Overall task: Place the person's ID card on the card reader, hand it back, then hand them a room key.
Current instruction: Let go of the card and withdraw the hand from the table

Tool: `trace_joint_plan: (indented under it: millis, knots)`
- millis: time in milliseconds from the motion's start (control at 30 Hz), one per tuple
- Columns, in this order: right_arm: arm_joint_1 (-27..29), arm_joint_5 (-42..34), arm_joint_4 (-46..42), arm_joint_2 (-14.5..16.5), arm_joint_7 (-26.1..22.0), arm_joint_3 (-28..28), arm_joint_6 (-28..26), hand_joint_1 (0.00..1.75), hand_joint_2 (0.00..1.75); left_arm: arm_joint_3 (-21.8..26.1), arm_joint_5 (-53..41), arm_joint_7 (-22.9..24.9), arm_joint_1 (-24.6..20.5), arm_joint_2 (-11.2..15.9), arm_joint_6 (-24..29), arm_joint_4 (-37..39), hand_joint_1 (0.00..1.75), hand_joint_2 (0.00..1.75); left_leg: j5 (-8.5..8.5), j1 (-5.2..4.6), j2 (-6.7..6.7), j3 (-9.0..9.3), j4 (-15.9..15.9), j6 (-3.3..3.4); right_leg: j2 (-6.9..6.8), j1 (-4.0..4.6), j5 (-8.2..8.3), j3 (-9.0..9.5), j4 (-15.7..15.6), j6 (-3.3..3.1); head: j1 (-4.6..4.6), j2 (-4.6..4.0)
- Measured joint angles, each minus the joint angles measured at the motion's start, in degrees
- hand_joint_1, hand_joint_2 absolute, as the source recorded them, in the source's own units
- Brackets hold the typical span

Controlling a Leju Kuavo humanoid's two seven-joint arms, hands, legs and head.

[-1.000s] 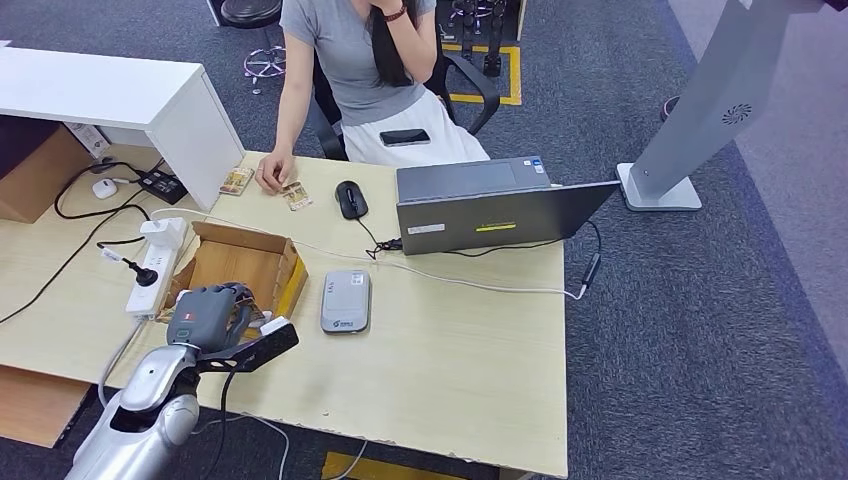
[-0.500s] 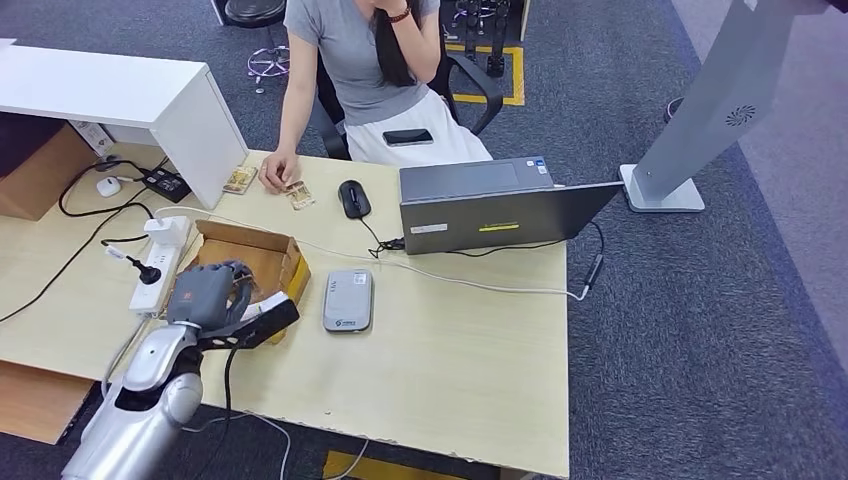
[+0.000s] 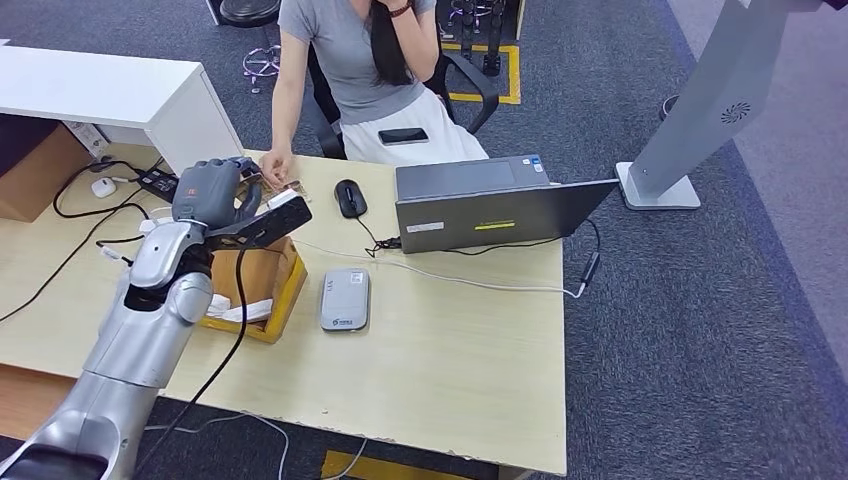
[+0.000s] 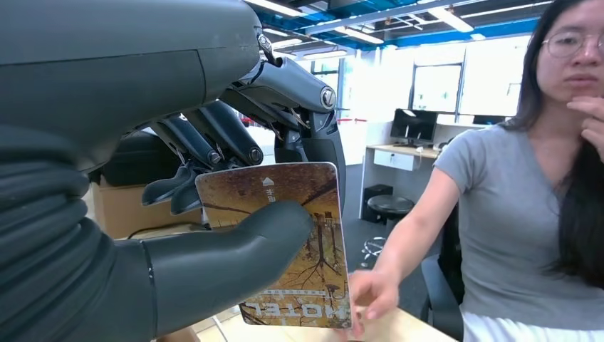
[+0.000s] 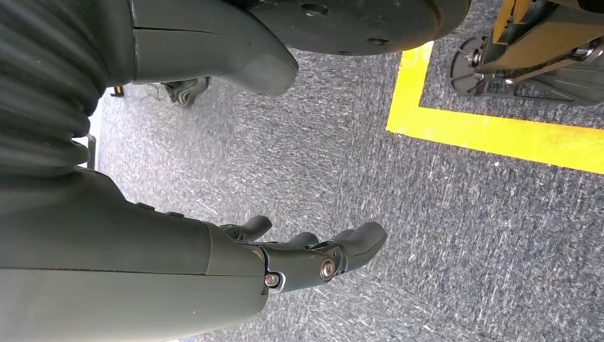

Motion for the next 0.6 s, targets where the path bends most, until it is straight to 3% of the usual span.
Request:
trace_joint_plan:
  millis: [267,467,600]
  knots:
    - [-0.1,1.5,0.0,0.0,0.1,-0.2,0.7,0.00,1.75,-1.3,-0.8,0.7,-4.4,-0.1,1.3,3.0,1.75,1.75,0.05,0.02,-0.02,-0.05,0.0,-0.01,0.00,0.02,0.03,-0.05,0.0,-0.01,0.01,0.00]
    - [-0.4,4.7,0.0,-0.2,0.3,-0.2,1.9,0.00,1.75,-2.4,-8.8,2.1,-17.8,-1.2,9.5,16.2,1.75,1.75,0.14,0.02,-0.01,-0.10,0.0,-0.03,-0.01,0.03,0.16,-0.08,0.0,-0.04,0.01,0.00]
    - [-0.6,5.5,0.0,-0.2,0.6,-0.2,2.3,0.00,1.75,-2.8,-11.2,2.3,-26.2,-2.5,10.5,26.4,1.75,1.75,0.16,0.02,0.01,-0.10,0.0,-0.04,0.04,0.03,0.19,-0.09,0.0,-0.03,0.01,0.00]
